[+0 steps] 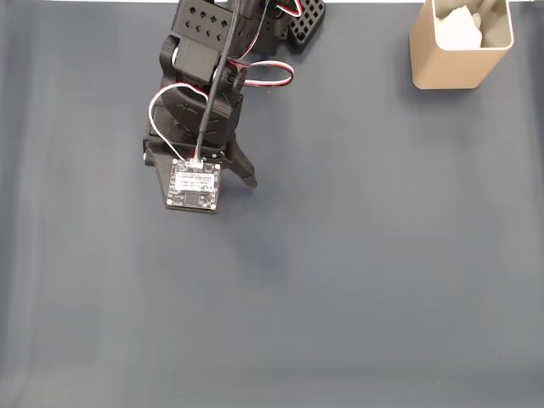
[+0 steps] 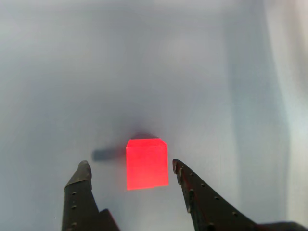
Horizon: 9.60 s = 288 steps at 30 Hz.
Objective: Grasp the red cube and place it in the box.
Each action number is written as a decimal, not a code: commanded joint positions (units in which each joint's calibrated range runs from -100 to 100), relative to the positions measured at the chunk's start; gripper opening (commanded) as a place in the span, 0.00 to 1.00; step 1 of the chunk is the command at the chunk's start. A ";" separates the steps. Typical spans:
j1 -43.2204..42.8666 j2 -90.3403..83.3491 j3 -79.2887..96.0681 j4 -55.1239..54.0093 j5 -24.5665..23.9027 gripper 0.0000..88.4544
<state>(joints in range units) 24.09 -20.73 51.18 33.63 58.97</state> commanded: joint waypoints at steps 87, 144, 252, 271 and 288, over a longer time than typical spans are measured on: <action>-31.65 -19.73 -40.25 45.11 -6.69 0.00; -85.04 -30.80 -27.39 39.78 -3.91 0.00; -87.10 -30.55 -14.90 24.10 -5.62 0.46; -85.96 -32.88 -12.35 20.82 -6.20 0.58; -86.11 -33.66 -11.07 19.51 -7.23 0.52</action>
<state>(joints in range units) -62.04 -52.83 40.71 54.10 52.14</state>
